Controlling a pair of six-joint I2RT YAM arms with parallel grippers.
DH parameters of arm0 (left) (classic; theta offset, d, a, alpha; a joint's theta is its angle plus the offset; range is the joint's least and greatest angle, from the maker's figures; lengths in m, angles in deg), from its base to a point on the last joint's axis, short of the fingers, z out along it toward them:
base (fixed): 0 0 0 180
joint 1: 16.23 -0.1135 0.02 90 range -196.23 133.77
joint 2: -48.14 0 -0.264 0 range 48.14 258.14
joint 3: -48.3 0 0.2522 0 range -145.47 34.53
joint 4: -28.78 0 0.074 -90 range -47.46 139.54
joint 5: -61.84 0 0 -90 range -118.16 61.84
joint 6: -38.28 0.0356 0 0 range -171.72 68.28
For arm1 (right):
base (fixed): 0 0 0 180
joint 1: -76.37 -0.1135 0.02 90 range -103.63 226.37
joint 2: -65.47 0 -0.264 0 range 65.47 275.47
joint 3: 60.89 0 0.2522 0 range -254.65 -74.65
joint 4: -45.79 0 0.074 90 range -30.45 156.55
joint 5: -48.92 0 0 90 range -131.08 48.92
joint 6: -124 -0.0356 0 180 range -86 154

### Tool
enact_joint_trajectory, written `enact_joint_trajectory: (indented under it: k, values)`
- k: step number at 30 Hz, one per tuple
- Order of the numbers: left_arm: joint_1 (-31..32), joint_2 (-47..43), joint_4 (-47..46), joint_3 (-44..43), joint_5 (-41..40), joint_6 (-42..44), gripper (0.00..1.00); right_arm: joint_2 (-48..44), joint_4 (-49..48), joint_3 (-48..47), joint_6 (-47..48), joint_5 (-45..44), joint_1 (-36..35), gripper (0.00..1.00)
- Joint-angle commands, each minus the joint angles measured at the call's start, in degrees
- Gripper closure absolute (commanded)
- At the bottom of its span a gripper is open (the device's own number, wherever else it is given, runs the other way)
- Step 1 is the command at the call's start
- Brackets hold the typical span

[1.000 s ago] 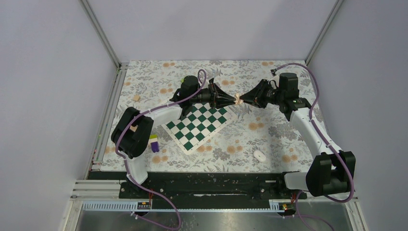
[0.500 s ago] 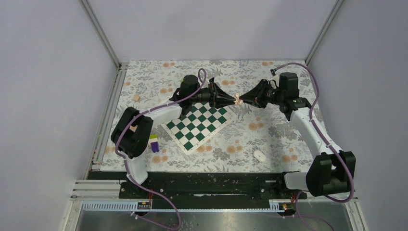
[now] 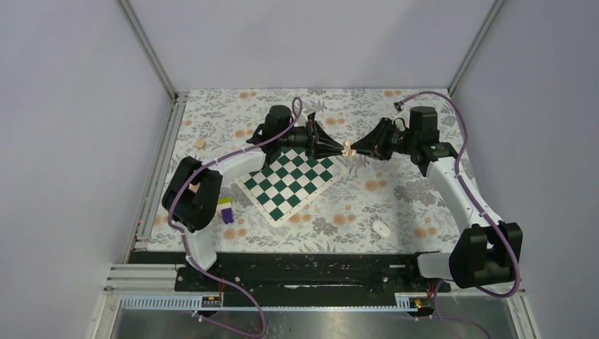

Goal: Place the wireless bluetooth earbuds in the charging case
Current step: Place the earbud in the charging case.

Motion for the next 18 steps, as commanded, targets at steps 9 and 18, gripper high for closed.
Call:
enact_joint_trajectory:
  k: [9, 18]
  values:
    - [-1.8, 1.0, 6.7, -4.2, -0.5, 5.2, 0.84, -2.6, -2.4, -4.9, -0.2, 9.7, -0.5, 1.00]
    - [-1.8, 1.8, 7.2, -5.3, -0.2, 5.6, 0.71, -1.6, -2.6, -4.5, -0.1, 12.8, -0.5, 1.00]
